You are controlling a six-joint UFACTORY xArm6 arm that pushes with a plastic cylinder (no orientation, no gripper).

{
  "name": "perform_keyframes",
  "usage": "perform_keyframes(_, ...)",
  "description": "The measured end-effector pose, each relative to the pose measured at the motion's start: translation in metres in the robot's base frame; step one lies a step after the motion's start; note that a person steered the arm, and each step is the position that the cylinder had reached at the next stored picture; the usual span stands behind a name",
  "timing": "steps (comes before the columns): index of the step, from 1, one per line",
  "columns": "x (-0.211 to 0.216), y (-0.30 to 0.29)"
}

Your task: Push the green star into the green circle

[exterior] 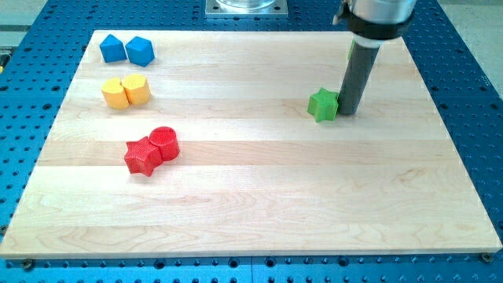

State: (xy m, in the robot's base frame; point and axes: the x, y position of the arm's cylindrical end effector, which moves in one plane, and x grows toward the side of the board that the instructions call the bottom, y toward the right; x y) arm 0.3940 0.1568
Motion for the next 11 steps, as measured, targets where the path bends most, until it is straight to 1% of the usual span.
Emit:
perform_keyframes(1,0.077,-0.006)
perform_keyframes(2,0.036,-0.043)
perform_keyframes(3,-0.026,-0.016)
perform_keyframes(4,0.015,-0.009)
perform_keyframes(5,-0.032,-0.03)
perform_keyframes(6,-0.08,0.019)
perform_keyframes(7,-0.031,0.016)
perform_keyframes(8,-0.01,-0.024)
perform_keyframes(9,-0.055,-0.031)
perform_keyframes(10,-0.072,-0.024)
perform_keyframes(11,-0.078,-0.083)
